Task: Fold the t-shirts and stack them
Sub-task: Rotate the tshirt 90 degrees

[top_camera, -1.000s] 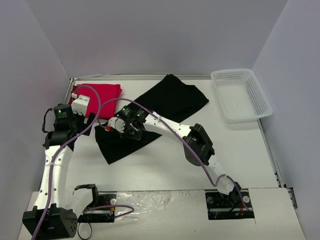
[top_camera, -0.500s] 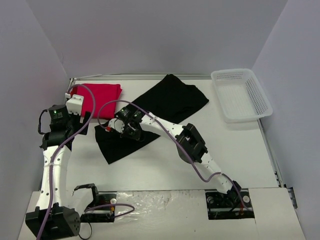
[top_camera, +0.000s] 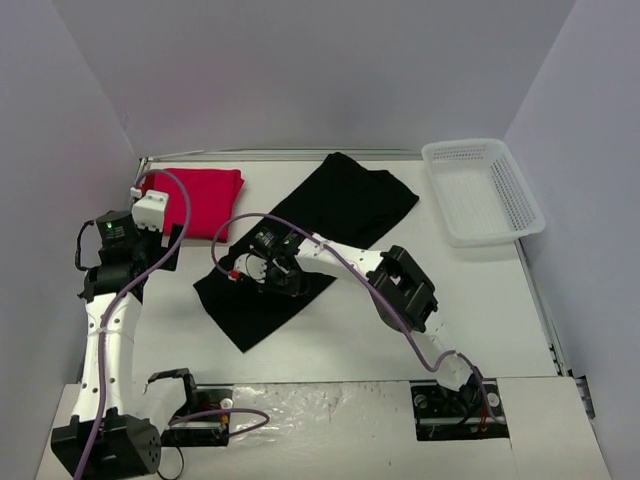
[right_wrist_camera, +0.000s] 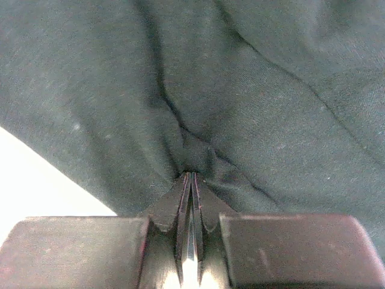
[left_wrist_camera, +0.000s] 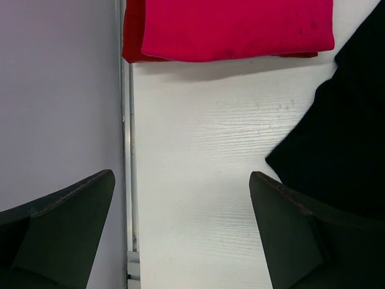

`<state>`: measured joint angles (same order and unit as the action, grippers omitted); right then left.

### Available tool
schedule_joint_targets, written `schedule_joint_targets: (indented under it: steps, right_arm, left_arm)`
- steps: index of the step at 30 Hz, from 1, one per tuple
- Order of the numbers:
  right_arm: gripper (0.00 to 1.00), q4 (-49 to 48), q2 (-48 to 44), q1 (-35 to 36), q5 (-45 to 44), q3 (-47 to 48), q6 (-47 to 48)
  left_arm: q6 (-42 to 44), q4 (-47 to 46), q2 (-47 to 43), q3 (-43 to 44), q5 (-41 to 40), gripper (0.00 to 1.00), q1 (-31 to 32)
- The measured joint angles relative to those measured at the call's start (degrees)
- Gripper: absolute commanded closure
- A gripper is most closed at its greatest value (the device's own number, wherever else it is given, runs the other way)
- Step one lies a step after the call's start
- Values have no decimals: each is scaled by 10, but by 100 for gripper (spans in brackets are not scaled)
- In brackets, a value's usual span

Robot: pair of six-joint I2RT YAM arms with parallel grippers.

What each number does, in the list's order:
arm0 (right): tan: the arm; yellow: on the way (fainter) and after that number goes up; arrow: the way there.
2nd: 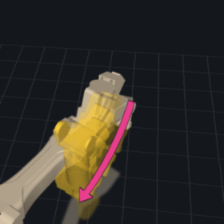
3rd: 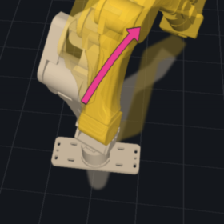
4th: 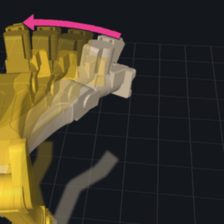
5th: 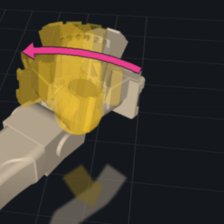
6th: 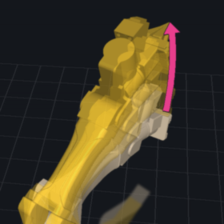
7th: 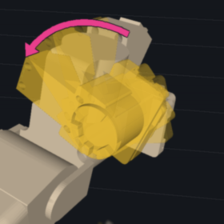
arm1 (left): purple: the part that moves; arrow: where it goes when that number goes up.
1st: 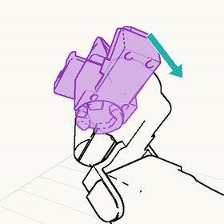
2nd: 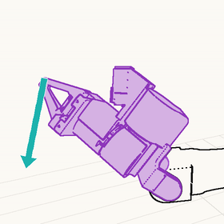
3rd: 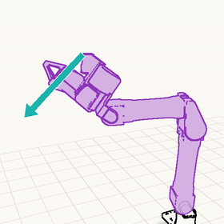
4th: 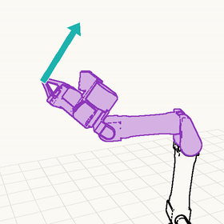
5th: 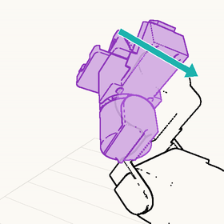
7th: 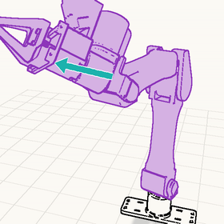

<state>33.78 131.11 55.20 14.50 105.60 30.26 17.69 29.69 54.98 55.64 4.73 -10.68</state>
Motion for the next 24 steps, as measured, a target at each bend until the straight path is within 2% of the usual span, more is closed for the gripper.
schedule_joint_targets:
  steps: [14,24]
  right_arm:
    - [100,14,-127,-12,17,-208,12]
    - [100,90,-183,-60,29,-311,13]
  left_arm:
    - [-2,7,5,3,36,6,0]
    - [-2,14,5,12,65,6,0]
